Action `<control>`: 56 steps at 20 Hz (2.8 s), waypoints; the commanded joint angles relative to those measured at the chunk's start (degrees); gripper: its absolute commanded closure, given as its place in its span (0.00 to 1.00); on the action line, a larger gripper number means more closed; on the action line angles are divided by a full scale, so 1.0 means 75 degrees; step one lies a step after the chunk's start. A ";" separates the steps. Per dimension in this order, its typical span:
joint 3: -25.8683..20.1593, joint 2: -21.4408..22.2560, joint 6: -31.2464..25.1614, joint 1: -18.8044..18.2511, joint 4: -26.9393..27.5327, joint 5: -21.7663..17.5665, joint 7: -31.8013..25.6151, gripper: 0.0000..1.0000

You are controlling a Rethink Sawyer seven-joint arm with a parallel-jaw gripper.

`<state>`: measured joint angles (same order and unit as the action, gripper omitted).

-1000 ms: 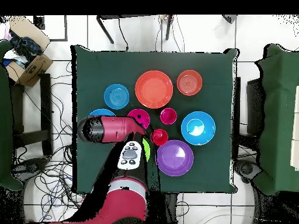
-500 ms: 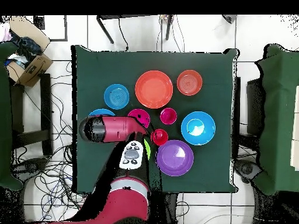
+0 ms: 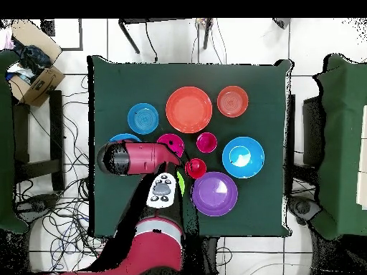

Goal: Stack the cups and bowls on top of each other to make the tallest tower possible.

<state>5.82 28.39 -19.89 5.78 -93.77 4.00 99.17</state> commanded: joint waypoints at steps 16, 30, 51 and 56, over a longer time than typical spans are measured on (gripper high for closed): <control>-0.0860 -0.0741 0.1510 -0.0353 -0.0543 -0.0550 0.0742 0.00; -0.1260 -0.0957 0.0693 -0.0777 -0.0481 -0.0472 0.0329 0.00; -0.2335 -0.0898 0.0257 -0.1605 -0.0721 -0.0807 -0.0018 0.00; -0.2392 -0.0854 0.0216 -0.1607 -0.0770 -0.0831 0.0068 0.00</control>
<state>-5.88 25.63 -12.14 -5.51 -96.26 1.60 99.17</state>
